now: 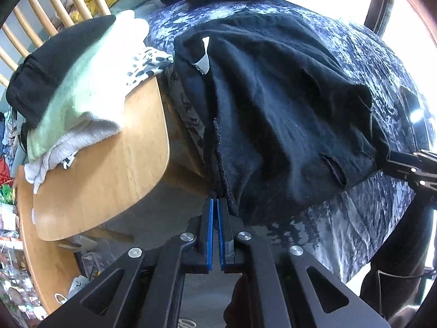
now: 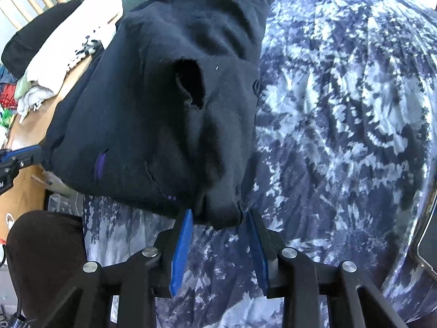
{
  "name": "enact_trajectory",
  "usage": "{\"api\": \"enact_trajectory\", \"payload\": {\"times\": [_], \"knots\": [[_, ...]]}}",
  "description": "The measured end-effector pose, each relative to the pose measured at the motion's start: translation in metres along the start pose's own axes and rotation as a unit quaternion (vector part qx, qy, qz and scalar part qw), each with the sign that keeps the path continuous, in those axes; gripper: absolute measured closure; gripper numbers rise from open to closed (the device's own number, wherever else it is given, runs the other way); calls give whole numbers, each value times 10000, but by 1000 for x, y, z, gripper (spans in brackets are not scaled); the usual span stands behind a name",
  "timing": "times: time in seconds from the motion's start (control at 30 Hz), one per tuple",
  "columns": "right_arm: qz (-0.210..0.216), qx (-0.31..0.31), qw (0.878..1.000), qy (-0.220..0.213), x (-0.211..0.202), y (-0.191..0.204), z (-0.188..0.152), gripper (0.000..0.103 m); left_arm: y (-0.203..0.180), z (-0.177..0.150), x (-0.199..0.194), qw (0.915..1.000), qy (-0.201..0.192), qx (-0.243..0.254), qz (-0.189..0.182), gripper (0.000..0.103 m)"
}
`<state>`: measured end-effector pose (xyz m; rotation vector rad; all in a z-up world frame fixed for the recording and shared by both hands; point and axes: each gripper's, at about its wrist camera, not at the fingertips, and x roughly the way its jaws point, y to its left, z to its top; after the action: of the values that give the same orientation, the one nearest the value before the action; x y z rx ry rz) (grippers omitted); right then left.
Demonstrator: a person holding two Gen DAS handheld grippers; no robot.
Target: Fold clothes
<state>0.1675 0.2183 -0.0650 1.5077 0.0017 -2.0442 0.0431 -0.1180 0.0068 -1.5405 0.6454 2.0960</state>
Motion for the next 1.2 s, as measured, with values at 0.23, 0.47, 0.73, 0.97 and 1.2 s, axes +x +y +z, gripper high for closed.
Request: {"api": "enact_trajectory", "payload": {"times": [0.23,0.47,0.73,0.97,1.2], "knots": [[99,-195,9944,-1030,-36,5,-4,69,-10,-8,-3,9999,-89,60,65,100],[151,-427,9840,-1723,-71,18,-10,61,-1,-8,-43,9993,-299,110,213,100],[222,-510,9762,-2095,-102,29,-23,61,-3,-31,-111,9970,-625,122,431,100],[862,-433,9810,-1683,-135,27,-47,47,-1,-79,-158,9947,-564,224,828,94],[1055,-176,9869,-1205,-127,15,-77,42,5,-126,-143,9966,-182,12,805,73]]}}
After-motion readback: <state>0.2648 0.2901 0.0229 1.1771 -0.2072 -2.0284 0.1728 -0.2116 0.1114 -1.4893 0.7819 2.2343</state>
